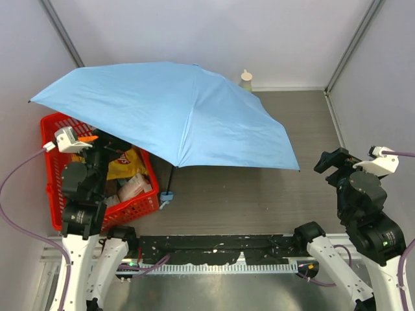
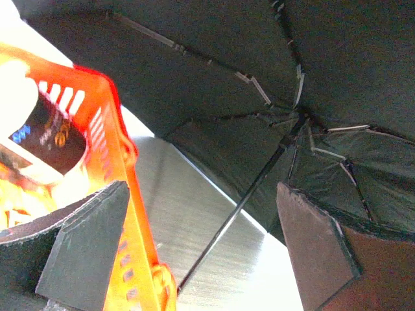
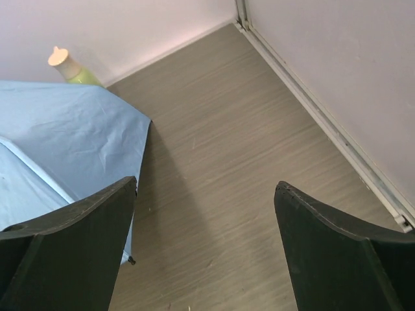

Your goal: Put away the umbrella

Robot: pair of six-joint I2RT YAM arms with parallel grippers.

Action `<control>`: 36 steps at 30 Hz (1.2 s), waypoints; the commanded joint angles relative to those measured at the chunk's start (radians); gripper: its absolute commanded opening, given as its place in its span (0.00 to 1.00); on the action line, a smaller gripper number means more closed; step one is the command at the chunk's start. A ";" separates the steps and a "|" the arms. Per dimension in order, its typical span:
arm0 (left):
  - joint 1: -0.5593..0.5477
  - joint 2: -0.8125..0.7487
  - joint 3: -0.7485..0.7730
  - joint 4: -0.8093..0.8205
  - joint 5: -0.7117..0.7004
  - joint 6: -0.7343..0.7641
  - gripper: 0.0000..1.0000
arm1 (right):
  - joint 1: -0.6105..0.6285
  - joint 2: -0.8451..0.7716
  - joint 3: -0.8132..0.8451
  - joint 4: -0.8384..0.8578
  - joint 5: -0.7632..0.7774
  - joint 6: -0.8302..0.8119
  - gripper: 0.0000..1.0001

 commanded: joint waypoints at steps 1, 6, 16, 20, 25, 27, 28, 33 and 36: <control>0.004 0.006 -0.085 -0.071 -0.019 -0.137 1.00 | -0.004 0.036 0.083 -0.139 0.032 0.109 0.91; 0.004 0.071 -0.226 0.080 0.200 -0.255 0.95 | -0.004 0.076 0.158 -0.185 -0.041 0.130 0.91; -0.279 0.326 -0.302 0.491 0.147 -0.134 0.92 | -0.004 -0.019 0.123 -0.108 -0.251 0.127 0.89; -0.373 0.489 -0.216 0.534 0.044 -0.044 0.90 | -0.004 -0.058 0.126 -0.097 -0.295 0.129 0.87; -0.408 0.474 -0.180 0.463 -0.178 -0.014 0.92 | -0.006 -0.071 0.138 -0.105 -0.318 0.132 0.85; -0.408 0.438 -0.160 0.343 -0.266 -0.045 0.94 | -0.004 -0.068 0.146 -0.108 -0.325 0.133 0.85; -0.407 0.420 -0.162 0.332 -0.245 -0.039 0.94 | -0.004 -0.066 0.151 -0.108 -0.325 0.129 0.85; -0.408 0.354 -0.111 0.329 0.022 -0.030 0.92 | -0.004 -0.042 0.155 -0.107 -0.338 0.106 0.85; -0.412 0.361 -0.087 0.361 0.105 -0.024 0.79 | -0.004 -0.039 0.155 -0.102 -0.340 0.104 0.85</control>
